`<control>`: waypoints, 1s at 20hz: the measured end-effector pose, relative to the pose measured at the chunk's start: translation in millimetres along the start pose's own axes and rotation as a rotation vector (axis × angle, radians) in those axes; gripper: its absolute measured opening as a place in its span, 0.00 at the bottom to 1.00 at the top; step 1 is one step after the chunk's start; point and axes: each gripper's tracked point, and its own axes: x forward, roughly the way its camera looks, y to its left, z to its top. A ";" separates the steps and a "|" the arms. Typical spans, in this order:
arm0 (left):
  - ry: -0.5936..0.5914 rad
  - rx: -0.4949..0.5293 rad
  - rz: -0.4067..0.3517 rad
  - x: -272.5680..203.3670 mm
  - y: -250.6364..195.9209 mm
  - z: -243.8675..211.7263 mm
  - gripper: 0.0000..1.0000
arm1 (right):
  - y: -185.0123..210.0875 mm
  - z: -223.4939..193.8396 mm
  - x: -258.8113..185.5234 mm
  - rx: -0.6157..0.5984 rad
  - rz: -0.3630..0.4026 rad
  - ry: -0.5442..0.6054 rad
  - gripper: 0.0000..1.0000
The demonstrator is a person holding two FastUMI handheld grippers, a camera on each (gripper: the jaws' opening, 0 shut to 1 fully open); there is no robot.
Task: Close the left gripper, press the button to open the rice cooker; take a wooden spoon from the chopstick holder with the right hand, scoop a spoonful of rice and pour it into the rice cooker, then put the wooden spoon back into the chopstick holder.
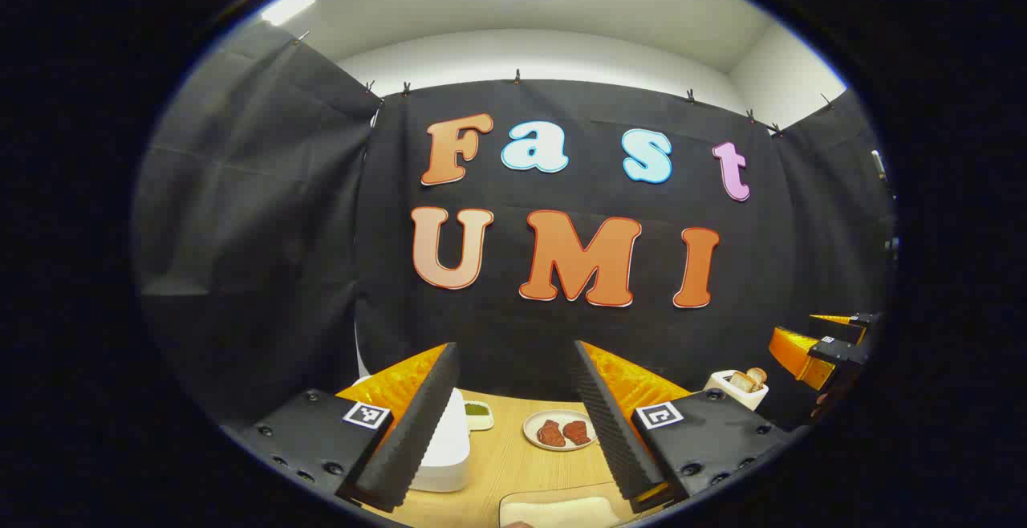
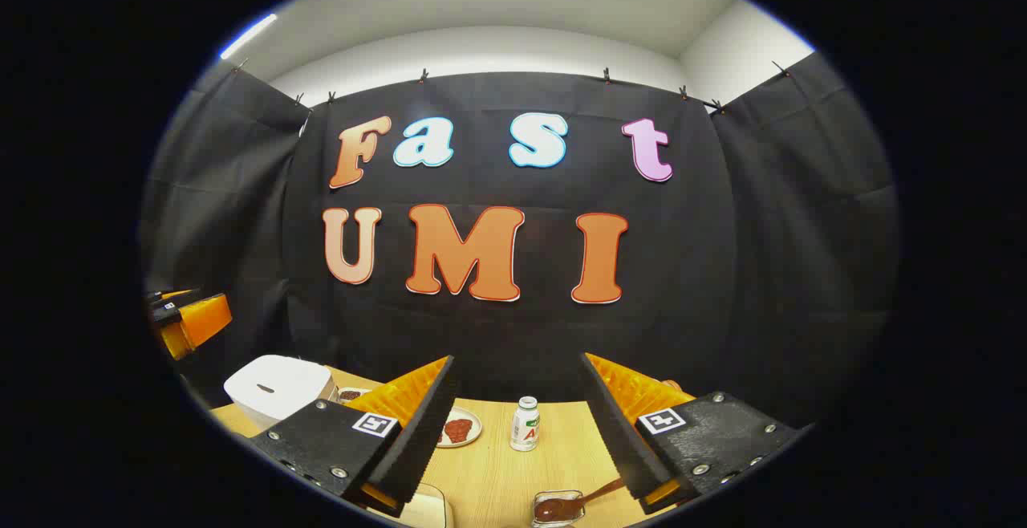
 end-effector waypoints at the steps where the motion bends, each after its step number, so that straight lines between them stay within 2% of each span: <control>1: 0.002 0.007 0.009 -3.5 -0.4 0.8 0.95 | -1.8 -1.3 -0.6 0.006 0.006 0.003 0.94; 2: 0.002 0.014 0.018 -4.4 0.6 -0.4 0.95 | -4.2 -3.1 -1.4 0.010 0.008 0.005 0.98; 3: 0.005 0.021 0.031 -7.3 2.1 -0.4 0.95 | -4.4 -5.8 -1.2 0.011 0.012 0.005 0.94; 4: 0.011 0.022 0.040 -10.1 3.4 -1.4 0.96 | -5.9 -7.0 -2.0 0.010 0.014 0.007 0.98; 5: 0.020 0.020 0.042 -12.3 1.6 -2.8 0.94 | -6.3 -9.5 -3.4 0.010 0.020 0.010 0.94; 11: 0.035 0.046 0.067 -18.4 3.3 -3.2 0.96 | -9.4 -17.4 -7.6 0.005 0.035 0.010 0.94; 13: 0.033 0.065 0.073 -20.8 4.8 -3.0 0.94 | -8.7 -16.7 -7.6 0.006 0.041 0.007 0.94; 16: 0.017 0.093 0.079 -20.8 6.4 6.4 0.97 | -10.4 -12.6 -7.0 0.007 0.041 -0.009 0.94; 20: 0.003 0.054 0.062 -16.4 7.8 12.0 0.95 | -12.1 -11.4 -6.7 0.001 0.039 -0.018 0.94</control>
